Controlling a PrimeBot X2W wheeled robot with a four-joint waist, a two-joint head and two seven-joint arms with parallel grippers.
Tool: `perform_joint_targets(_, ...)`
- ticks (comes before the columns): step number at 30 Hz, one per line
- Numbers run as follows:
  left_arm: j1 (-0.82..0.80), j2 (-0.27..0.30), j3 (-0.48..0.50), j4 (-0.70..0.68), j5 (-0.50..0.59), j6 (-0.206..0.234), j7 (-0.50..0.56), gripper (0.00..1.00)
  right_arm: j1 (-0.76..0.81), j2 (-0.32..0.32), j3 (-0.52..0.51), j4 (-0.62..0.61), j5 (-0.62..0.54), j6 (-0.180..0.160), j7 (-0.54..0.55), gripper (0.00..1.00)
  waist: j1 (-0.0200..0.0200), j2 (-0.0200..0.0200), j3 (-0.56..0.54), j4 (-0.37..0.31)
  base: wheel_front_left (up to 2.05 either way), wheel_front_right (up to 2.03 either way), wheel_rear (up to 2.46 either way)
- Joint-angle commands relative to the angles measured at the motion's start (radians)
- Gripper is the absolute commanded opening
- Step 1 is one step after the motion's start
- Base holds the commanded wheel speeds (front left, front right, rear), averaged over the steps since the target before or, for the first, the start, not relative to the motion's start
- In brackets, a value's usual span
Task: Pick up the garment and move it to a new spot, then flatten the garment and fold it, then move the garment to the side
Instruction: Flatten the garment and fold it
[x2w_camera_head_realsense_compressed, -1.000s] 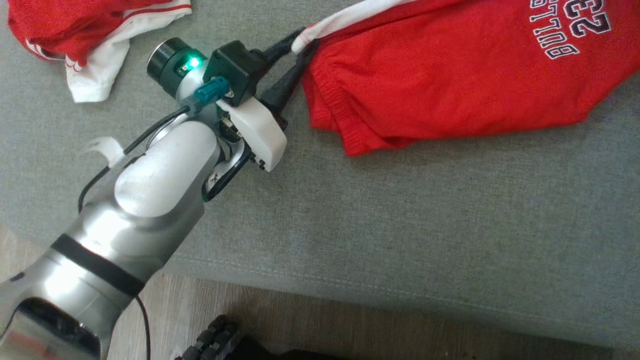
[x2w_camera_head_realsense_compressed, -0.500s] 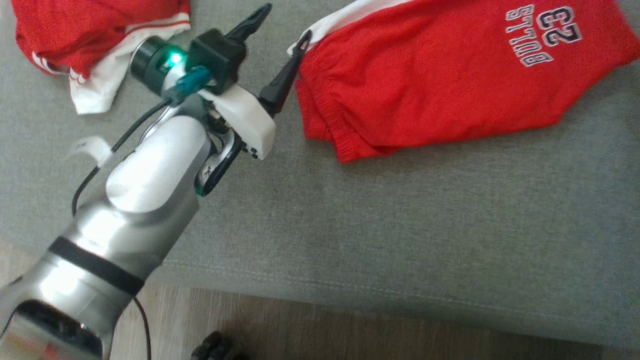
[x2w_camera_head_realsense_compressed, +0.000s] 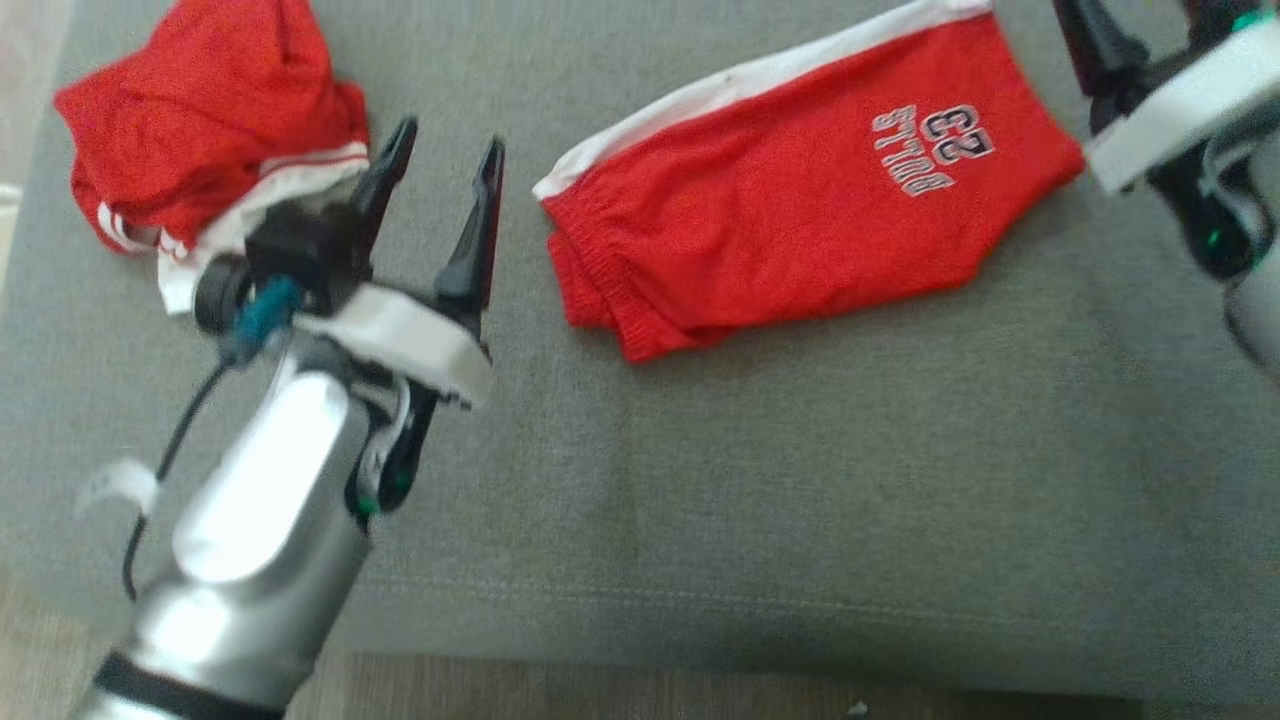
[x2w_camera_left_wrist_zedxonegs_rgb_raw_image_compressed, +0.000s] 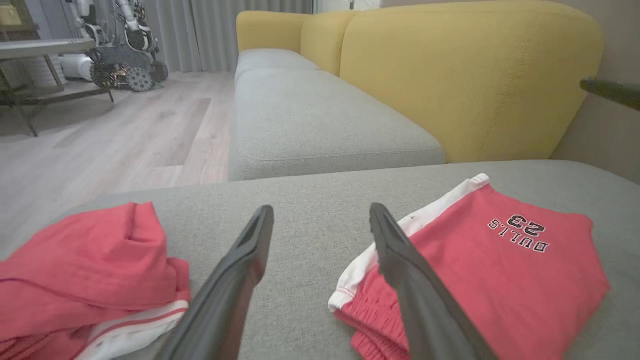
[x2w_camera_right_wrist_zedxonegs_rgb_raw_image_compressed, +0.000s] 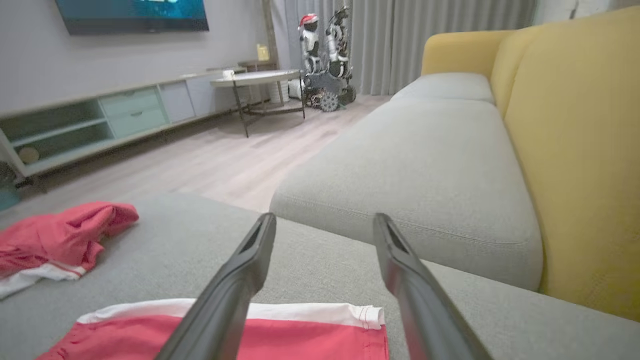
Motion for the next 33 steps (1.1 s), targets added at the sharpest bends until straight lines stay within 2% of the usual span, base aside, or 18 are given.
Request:
perform_joint_targets(1,0.017,0.029,0.060,-0.050,0.021,0.011,-0.012,1.00,0.054,0.011,-0.042,-0.016,-0.015,0.006,-0.023,1.00,0.0001,0.0000,-0.060,-0.030,0.00,0.00,0.00)
perform_joint_targets(4,0.101,0.015,0.099,-0.088,0.053,0.022,-0.012,1.00,0.113,0.024,-0.129,-0.013,-0.123,0.006,-0.031,1.00,0.0001,0.0000,-0.098,-0.048,0.00,0.00,0.00)
perform_joint_targets(8,0.208,-0.013,0.157,-0.137,0.096,0.030,-0.012,1.00,0.244,0.073,-0.377,-0.074,-0.318,0.006,-0.032,1.00,0.0001,0.0000,-0.135,-0.071,0.00,0.00,0.00)
perform_joint_targets(13,0.328,-0.067,0.237,-0.206,0.153,0.014,-0.012,1.00,0.500,0.198,-0.677,-0.227,-0.560,0.006,-0.032,1.00,0.0001,0.0000,-0.168,-0.087,0.00,0.00,0.00)
perform_joint_targets(14,0.328,-0.067,0.237,-0.206,0.153,0.014,-0.012,1.00,0.500,0.198,-0.677,-0.227,-0.560,0.006,-0.032,1.00,0.0001,0.0000,-0.168,-0.087,0.00,0.00,0.00)
perform_joint_targets(17,0.387,-0.103,0.287,-0.245,0.191,-0.006,-0.012,1.00,0.638,0.290,-0.796,-0.331,-0.662,0.006,-0.032,1.00,0.0001,0.0000,-0.180,-0.091,0.00,0.00,0.00)
perform_joint_targets(21,0.453,-0.142,0.333,-0.268,0.242,-0.042,-0.012,1.00,0.768,0.384,-0.873,-0.424,-0.747,0.006,-0.032,1.00,0.0001,0.0000,-0.193,-0.091,0.00,0.00,0.00)
perform_joint_targets(24,0.492,-0.163,0.354,-0.260,0.268,-0.067,-0.012,1.00,0.833,0.428,-0.894,-0.466,-0.777,0.006,-0.011,1.00,0.0001,0.0000,-0.199,-0.088,0.00,0.00,0.00)
perform_joint_targets(33,0.542,-0.199,0.404,-0.224,0.274,-0.120,-0.012,1.00,0.919,0.459,-0.897,-0.498,-0.835,0.006,0.095,1.00,0.0001,0.0000,-0.204,-0.071,0.00,0.00,0.00)
